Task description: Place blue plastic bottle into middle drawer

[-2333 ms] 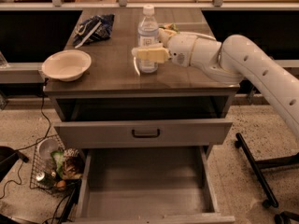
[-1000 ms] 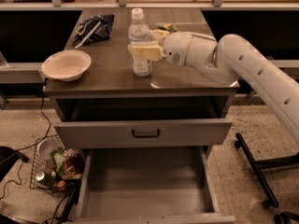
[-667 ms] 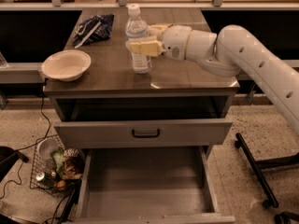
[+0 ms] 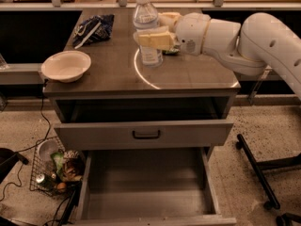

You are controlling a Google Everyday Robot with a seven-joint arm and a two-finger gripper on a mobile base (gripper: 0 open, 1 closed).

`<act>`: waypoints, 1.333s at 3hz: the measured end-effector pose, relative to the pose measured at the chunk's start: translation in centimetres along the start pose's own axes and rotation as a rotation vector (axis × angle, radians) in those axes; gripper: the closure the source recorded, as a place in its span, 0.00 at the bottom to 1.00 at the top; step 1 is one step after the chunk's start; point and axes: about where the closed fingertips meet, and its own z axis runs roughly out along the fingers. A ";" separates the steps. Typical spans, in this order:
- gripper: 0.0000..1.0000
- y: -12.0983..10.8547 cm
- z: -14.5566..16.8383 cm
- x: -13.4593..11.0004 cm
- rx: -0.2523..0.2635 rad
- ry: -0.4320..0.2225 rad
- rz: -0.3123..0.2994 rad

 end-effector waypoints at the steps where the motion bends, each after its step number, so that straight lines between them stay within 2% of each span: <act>1: 1.00 3.5 -5.6 0.9 0.039 -0.013 -0.015; 2: 1.00 6.3 -11.1 3.5 0.082 0.035 -0.018; 3: 1.00 8.9 -17.4 6.6 0.124 0.092 0.016; 4: 1.00 12.6 -23.0 10.9 0.179 0.120 0.086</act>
Offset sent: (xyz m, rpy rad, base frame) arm -0.1557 -0.1586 -0.0955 -0.0712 0.0186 -0.1996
